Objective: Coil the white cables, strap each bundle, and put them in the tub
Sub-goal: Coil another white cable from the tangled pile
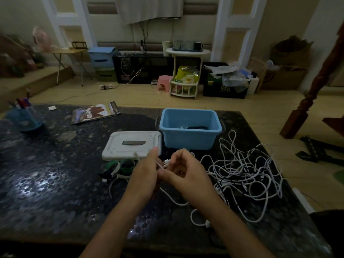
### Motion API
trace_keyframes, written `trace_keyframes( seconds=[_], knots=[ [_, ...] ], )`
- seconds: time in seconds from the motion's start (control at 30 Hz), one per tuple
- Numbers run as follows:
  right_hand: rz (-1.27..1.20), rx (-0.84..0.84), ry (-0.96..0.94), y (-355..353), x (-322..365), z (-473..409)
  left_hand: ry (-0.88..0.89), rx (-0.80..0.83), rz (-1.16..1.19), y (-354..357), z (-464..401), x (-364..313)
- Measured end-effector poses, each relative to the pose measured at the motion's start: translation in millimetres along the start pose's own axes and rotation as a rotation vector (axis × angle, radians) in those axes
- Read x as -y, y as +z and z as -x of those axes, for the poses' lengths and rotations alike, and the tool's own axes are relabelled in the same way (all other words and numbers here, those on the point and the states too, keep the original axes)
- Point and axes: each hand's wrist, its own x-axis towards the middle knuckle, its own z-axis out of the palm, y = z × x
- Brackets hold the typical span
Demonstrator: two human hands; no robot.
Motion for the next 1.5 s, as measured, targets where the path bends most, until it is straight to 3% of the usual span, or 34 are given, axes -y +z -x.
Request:
trace_keyframes(
  seconds=[0.1,0.27,0.43,0.57,0.8,0.87,1.03,1.2,1.4,1.5],
  knots=[
    [0.232,0.013,-0.038,-1,-4,1,0.069,-0.133,0.059,-11,-7,-1],
    [0.345,0.174,-0.089,16,-8,5,0.16,-0.204,0.154,-16,-17,5],
    [0.69,0.179,-0.106,26,-17,3,0.242,-0.135,0.228,-5,-5,6],
    [0.741,0.252,-0.096,21,-16,0,0.175,-0.029,0.431,-10,-5,2],
    [0.938,0.087,-0.102,-20,-25,-13,0.078,0.068,0.186,-15,-7,-5],
    [0.914,0.035,-0.024,-34,-27,-16,0.093,0.078,0.103,-22,-11,-3],
    [0.489,-0.054,0.097,-52,-32,-23,0.14,0.209,-0.11,-27,-10,0],
    [0.367,-0.195,0.144,-43,-38,-26,0.213,0.322,-0.461,-16,-6,9],
    [0.332,-0.125,0.121,-40,-34,-26,0.328,0.222,-0.516,-14,-11,15],
    [0.476,-0.027,0.03,-43,-26,-22,0.395,0.11,-0.5,-15,-8,10]
  ],
)
